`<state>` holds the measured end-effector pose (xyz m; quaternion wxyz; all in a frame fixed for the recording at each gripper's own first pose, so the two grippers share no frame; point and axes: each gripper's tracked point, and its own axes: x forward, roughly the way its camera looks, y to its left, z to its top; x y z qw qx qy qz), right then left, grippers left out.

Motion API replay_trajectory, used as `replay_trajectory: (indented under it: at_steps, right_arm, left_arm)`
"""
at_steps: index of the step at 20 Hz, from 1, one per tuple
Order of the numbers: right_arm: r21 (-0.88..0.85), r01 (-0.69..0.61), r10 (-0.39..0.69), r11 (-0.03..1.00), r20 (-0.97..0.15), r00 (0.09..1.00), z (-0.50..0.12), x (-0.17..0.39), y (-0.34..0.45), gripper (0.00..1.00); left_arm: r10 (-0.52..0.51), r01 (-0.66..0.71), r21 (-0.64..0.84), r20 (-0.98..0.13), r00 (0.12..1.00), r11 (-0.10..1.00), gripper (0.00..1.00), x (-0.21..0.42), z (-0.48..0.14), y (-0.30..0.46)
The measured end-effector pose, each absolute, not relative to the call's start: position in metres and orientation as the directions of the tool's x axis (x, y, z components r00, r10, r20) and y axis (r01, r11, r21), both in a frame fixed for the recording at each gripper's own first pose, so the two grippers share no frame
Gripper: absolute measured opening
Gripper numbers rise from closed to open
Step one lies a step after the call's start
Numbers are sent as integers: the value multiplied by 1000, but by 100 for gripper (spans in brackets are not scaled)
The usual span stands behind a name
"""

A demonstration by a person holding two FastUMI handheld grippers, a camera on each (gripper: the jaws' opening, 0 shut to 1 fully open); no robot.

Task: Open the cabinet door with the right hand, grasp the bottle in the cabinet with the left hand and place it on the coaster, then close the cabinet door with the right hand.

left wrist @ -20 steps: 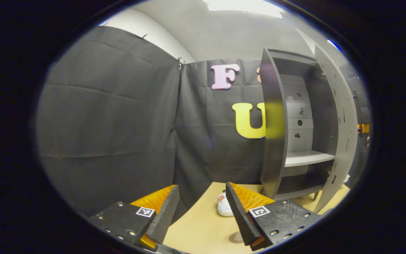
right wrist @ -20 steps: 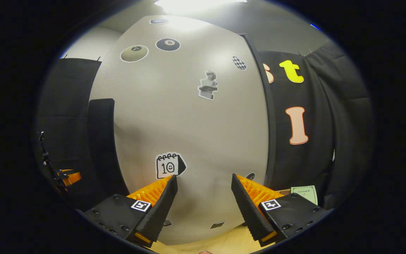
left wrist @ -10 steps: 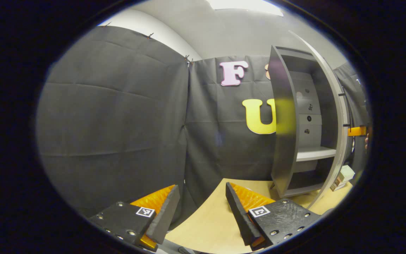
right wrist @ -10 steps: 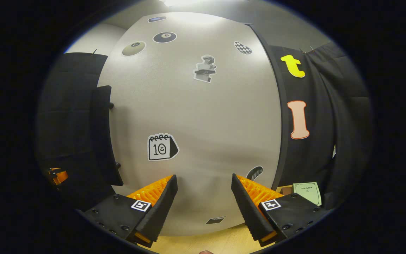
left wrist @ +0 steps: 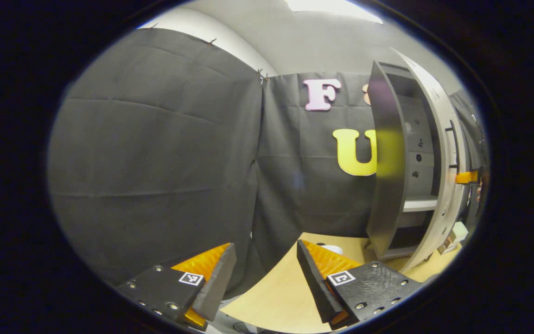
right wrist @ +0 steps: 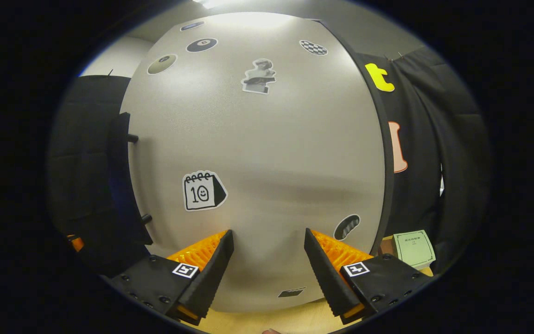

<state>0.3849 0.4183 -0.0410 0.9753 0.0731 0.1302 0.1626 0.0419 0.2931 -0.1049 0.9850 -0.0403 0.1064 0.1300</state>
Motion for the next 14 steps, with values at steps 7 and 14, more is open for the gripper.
replay_trajectory:
  at_steps: [7, 14]
  right_arm:
    - [181, -264, 300, 947, -217, 929, -42, 397, 427, 98]
    - [208, -217, 258, 954, -195, 946, -44, 417, 441, 98]
  left_arm:
    - [262, -277, -39, -224, 939, 960, 80, 43, -108, 308]
    - [284, -300, -37, -229, 931, 953, 83, 38, -106, 332]
